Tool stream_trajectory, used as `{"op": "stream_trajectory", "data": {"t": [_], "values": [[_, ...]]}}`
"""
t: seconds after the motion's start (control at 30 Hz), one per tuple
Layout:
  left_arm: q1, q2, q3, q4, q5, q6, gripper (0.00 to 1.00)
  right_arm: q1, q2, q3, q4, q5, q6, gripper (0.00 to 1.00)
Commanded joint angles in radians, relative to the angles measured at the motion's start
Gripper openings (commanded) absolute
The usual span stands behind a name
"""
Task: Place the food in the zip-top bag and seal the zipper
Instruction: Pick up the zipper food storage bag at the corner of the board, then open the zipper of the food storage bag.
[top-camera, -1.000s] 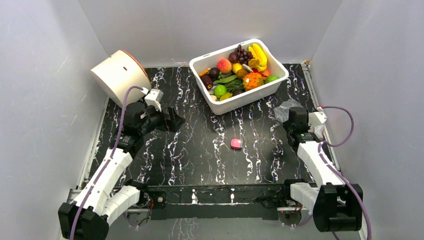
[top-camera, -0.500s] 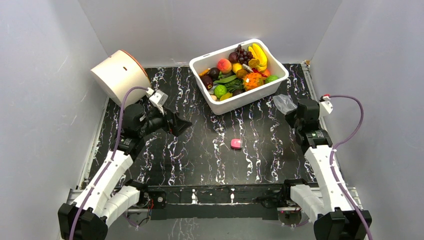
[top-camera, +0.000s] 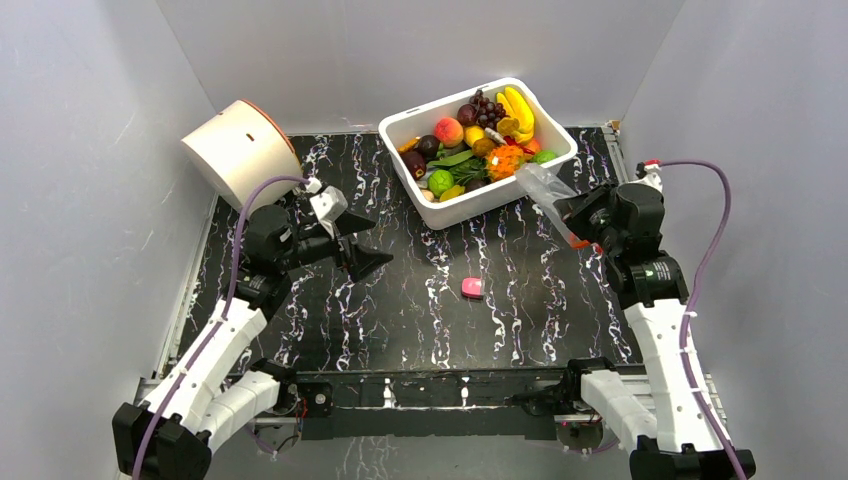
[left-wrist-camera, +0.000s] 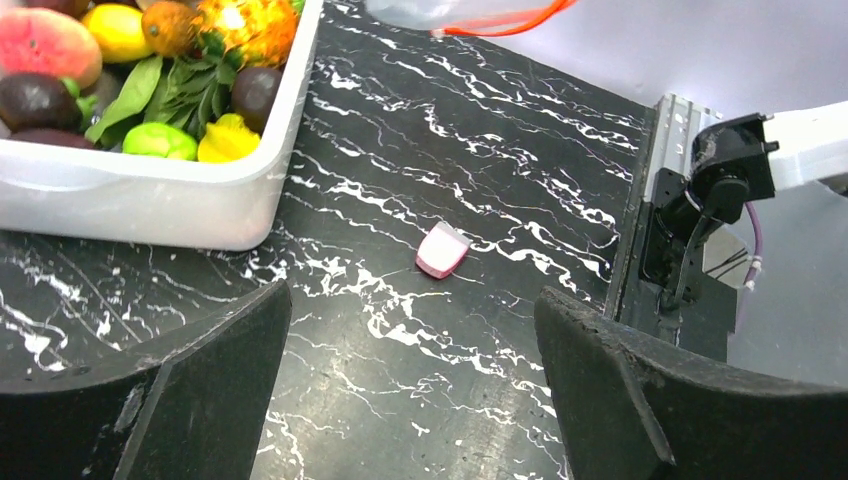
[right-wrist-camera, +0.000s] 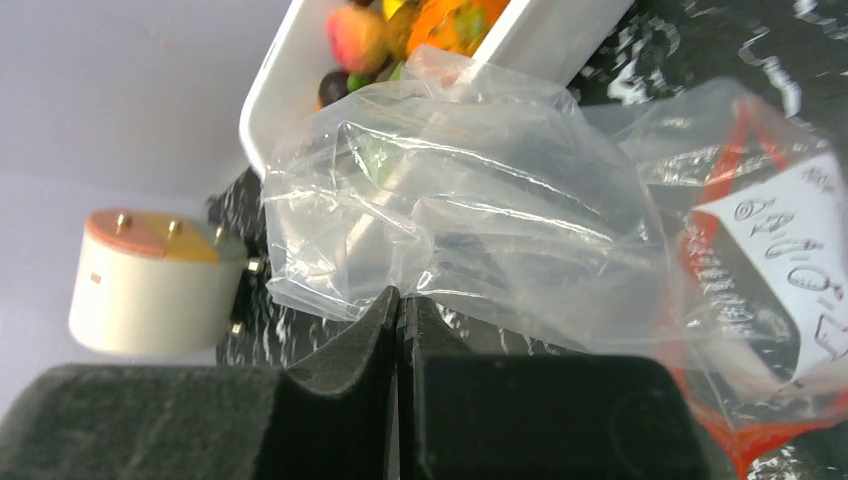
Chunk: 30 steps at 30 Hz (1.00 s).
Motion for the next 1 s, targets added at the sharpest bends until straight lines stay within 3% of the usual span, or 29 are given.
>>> {"op": "stream_trajectory", "data": {"t": [0.0,0.13,0.37,0.8,0.97], "values": [[-0.021,-0.012,0.049,0.063,0.062,0.1,0.9,0.004,0.005,0.003,0.029,-0.266,-0.044,0.0],[-0.029,-0.005,0.07,0.024,0.035,0.129,0.88,0.015,0.007,-0.015,0.041,-0.449,-0.067,0.0],[-0.053,0.02,0.076,0.029,0.063,0.175,0.89,0.097,0.015,-0.002,0.048,-0.54,-0.094,0.0],[-0.114,0.14,0.194,-0.143,0.107,0.386,0.92,0.579,0.183,0.008,0.23,-0.376,0.03,0.0],[-0.139,0.143,0.195,-0.257,0.144,0.479,0.85,0.697,0.256,0.038,0.271,-0.298,0.024,0.0]]}}
